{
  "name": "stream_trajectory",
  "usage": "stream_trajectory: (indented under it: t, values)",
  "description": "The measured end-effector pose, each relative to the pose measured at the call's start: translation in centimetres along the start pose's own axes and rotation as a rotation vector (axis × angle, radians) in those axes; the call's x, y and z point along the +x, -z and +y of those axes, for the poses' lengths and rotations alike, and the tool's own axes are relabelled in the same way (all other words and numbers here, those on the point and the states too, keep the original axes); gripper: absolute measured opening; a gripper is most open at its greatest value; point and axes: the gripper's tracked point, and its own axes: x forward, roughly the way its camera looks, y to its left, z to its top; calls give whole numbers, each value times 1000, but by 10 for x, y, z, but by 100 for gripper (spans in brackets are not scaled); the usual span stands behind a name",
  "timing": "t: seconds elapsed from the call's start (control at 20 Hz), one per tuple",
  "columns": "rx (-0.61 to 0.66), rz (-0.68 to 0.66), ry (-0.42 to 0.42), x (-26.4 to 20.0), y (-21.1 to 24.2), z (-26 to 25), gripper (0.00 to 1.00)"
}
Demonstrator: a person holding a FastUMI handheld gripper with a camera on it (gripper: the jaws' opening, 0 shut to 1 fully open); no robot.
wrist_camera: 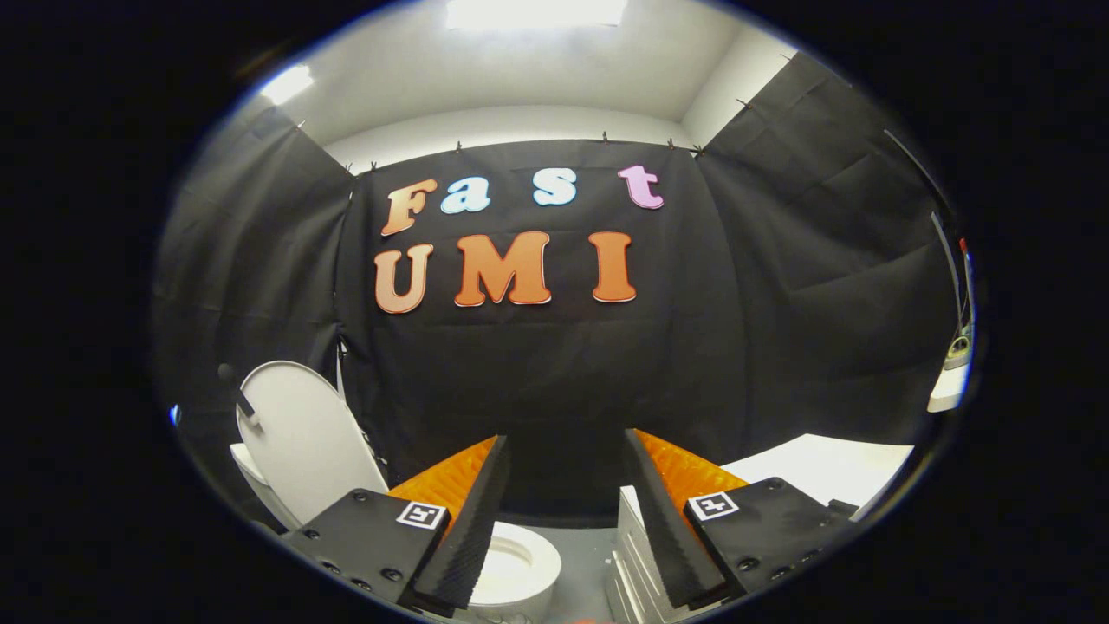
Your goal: Open the toilet lid.
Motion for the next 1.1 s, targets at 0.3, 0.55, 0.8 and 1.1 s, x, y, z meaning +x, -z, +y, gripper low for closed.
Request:
stream_trajectory:
  t: [0.3, 0.55, 0.8, 1.1]
  values:
    - [21, 9, 46, -11, 20, -31, 86]
    - [-19, 83, 131, -23, 53, -51, 86]
    - [39, 36, 146, -23, 36, -53, 93]
    - [31, 57, 130, -19, 48, -49, 93]
